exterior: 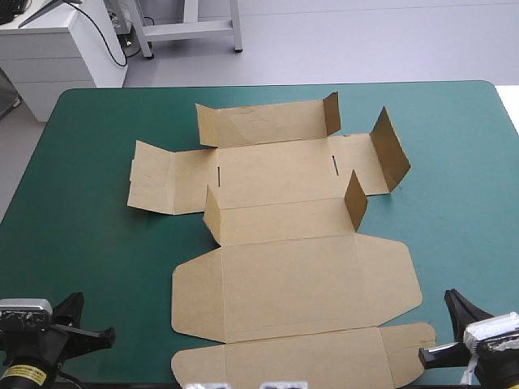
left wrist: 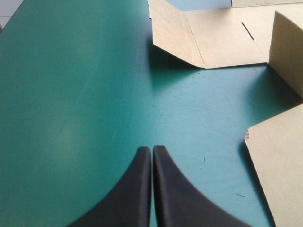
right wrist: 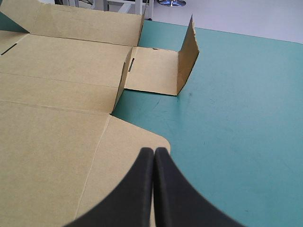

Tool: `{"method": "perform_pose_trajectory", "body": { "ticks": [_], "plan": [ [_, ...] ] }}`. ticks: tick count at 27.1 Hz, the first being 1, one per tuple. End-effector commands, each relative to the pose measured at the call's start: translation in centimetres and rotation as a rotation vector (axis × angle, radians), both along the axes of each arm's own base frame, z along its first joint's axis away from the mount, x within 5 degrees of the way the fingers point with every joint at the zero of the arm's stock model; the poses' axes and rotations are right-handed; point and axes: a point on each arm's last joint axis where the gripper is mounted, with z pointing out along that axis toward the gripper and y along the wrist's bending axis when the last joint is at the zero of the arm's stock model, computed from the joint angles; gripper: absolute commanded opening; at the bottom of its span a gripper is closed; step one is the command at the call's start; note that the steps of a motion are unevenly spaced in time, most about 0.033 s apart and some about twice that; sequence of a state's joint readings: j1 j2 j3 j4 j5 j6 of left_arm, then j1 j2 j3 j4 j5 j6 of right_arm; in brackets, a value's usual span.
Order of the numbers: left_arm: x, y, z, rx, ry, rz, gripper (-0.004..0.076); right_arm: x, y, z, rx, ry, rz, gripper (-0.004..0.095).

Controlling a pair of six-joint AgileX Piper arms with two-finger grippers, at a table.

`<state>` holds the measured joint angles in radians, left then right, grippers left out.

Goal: Fold the box

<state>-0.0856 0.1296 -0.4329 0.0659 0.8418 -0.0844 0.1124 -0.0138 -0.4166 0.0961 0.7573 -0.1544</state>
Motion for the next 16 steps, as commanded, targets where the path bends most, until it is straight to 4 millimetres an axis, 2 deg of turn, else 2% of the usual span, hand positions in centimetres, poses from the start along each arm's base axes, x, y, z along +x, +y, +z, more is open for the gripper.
{"method": "perform_pose_trajectory", "body": {
  "ticks": [1,11,16],
  "plan": [
    [0.2,-0.1,1.4,-0.013,-0.084,-0.005,-0.0008,-0.6,-0.1,1.5,0.017,-0.128,-0.016,-0.0021],
    [0.2,-0.1,1.4,-0.013,-0.084,-0.005,-0.0008,-0.6,-0.1,1.5,0.017,-0.128,-0.016,-0.0021],
    [0.2,-0.1,1.5,-0.014,-0.086,-0.005,-0.0008,1.0,0.1,2.6,0.031,-0.117,-0.017,-0.0021]
  ]
}}
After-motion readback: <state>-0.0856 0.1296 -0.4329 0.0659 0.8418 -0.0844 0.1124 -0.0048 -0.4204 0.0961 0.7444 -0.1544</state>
